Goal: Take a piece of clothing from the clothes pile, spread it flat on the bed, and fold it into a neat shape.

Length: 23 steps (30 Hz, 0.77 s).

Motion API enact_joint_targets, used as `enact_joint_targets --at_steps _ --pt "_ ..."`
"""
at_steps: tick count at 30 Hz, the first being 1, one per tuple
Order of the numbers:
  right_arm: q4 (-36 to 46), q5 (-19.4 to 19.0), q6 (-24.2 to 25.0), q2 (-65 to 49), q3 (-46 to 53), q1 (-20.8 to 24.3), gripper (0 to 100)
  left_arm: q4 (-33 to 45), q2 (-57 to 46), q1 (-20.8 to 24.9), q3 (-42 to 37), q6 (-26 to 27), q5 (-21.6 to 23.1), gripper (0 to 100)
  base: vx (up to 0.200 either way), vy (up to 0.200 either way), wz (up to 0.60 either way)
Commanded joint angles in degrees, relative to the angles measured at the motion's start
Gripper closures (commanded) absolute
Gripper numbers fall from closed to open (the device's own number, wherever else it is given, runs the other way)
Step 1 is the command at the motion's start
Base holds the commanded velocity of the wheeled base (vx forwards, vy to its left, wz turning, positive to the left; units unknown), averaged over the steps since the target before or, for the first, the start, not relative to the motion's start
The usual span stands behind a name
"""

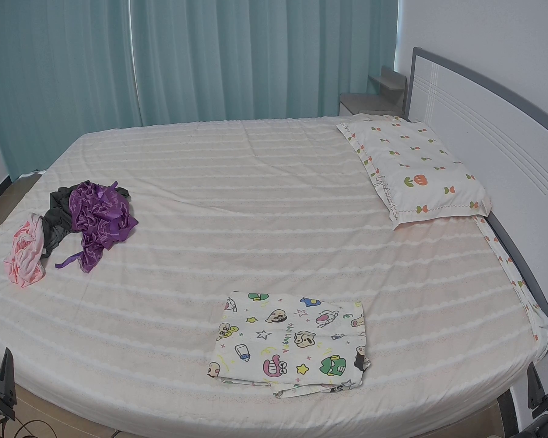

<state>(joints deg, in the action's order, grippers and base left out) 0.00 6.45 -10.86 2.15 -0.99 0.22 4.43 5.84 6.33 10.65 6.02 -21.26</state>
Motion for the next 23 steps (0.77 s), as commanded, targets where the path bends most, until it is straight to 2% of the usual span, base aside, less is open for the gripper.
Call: enact_joint_targets --at_steps 1,3,5,9,10,12,23 --pt "-0.26 -1.09 1.63 -2.15 0.99 -0.04 0 -5.74 -0.39 -0.09 -6.26 -0.13 1.57 0 0.0 0.0 0.0" --pt "-0.26 -1.18 1.63 -2.15 0.99 -0.04 0 -12.42 -0.39 -0.17 -10.65 -0.31 8.78 0 0.0 0.0 0.0" --pt "-0.35 -1.26 1.63 -2.15 0.99 -0.04 0 -10.4 -0.39 -0.09 -10.65 -1.54 12.82 0 0.0 0.0 0.0" --pt "-0.53 -1.35 1.55 -2.15 0.99 -0.04 0 -6.89 -0.39 0.35 -10.65 -3.82 16.16 0 0.0 0.0 0.0" --pt "-0.53 -1.35 1.63 -2.15 0.99 -0.04 0 -6.53 -0.57 0.53 -10.65 -6.02 18.62 0 0.0 0.0 0.0" --pt "-1.14 -1.44 1.55 -2.15 0.99 -0.04 0 -4.43 -0.57 0.7 -10.65 -6.9 22.49 0 0.0 0.0 0.0" --pt "-0.7 -0.38 3.83 -2.15 0.99 -0.04 0 -4.07 -0.57 1.67 -10.65 -6.02 23.37 0 0.0 0.0 0.0"
